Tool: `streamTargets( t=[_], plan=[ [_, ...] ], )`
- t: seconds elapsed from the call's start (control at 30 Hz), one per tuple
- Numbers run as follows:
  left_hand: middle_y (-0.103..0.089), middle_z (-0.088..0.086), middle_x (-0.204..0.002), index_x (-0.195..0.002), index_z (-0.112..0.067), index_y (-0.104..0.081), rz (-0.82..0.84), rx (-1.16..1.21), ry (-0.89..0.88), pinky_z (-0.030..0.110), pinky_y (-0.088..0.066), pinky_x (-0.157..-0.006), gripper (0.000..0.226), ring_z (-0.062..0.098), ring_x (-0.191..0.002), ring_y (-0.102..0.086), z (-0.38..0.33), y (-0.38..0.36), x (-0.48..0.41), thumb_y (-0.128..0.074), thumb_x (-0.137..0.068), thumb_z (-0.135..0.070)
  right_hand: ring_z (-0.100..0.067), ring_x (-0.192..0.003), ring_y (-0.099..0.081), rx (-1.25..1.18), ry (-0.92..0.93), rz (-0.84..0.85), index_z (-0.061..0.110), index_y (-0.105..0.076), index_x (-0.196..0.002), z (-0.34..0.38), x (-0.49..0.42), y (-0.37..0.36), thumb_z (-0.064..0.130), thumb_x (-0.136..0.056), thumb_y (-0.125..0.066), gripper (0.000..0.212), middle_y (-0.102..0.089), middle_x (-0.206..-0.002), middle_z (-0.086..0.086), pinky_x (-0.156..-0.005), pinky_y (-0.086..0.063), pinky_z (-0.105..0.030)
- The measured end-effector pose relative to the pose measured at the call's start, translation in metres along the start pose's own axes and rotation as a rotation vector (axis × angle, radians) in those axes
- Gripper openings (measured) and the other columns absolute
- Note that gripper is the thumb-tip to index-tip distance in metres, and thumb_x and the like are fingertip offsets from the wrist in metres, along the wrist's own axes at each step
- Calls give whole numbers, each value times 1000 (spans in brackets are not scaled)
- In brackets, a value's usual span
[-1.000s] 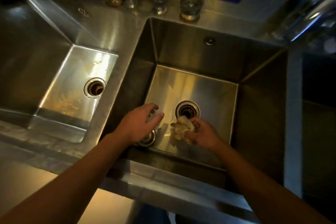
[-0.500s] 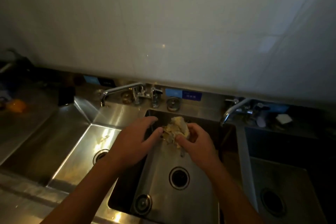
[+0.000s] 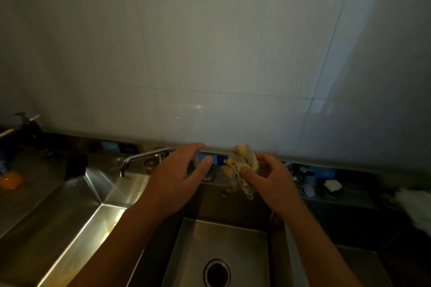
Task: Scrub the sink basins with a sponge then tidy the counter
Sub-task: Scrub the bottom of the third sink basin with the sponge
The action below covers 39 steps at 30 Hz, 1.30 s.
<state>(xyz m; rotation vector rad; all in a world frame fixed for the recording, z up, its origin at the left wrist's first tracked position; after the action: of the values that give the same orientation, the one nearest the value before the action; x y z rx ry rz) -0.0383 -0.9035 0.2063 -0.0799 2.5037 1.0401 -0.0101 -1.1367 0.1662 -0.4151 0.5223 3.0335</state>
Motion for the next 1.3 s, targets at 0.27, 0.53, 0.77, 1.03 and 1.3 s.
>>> streamTargets(
  t=[0.27,0.53,0.77,1.03,1.3],
  plan=[
    [-57,-16,-128,-136,-34,-51,7,8,-17,30,-47,-95,67,2,-116,-54,-22,-3,-3,-33,-86,-73,-5,-82,-69,-10,30,-33,30,-66,-102,4,-1,26,33,-85,-77,21,-72,-91,7,-69,-60,-26],
    [-59,-13,-128,-136,-32,-52,19,23,-36,38,-53,-93,66,1,-111,-57,-27,-4,-17,-34,-87,-73,-6,-81,-70,-14,40,-51,31,-66,-100,11,-3,38,32,-84,-77,19,-73,-90,6,-66,-59,-25],
    [-57,-14,-132,-138,-35,-49,46,5,-38,39,-51,-97,68,2,-118,-54,-28,-15,-19,-31,-87,-76,1,-77,-67,-15,29,-44,25,-65,-103,12,-3,44,29,-86,-76,21,-71,-91,7,-60,-53,-15],
    [-57,-12,-133,-139,-33,-49,59,-29,-55,36,-50,-94,71,5,-118,-54,-32,-21,-22,-28,-87,-76,-2,-82,-68,-12,12,-48,27,-64,-107,4,-1,47,32,-87,-74,23,-70,-94,8,-67,-60,-23],
    [-61,-10,-123,-134,-29,-54,57,-43,-58,35,-50,-90,69,7,-110,-57,-23,-31,-12,-30,-88,-73,-9,-88,-69,5,-30,-45,31,-64,-110,-18,7,40,49,-79,-73,37,-69,-100,8,-73,-62,-39]
  ],
)
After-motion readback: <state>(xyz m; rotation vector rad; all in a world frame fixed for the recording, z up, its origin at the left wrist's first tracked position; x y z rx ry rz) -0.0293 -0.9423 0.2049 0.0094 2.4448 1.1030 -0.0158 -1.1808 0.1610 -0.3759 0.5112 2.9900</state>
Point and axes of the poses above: each hand's wrist, its own x-axis away from the middle knuckle, its own y-axis out of the back of the hand, z = x × y, the point moved 3 cm from there along -x, towards the middle knuckle
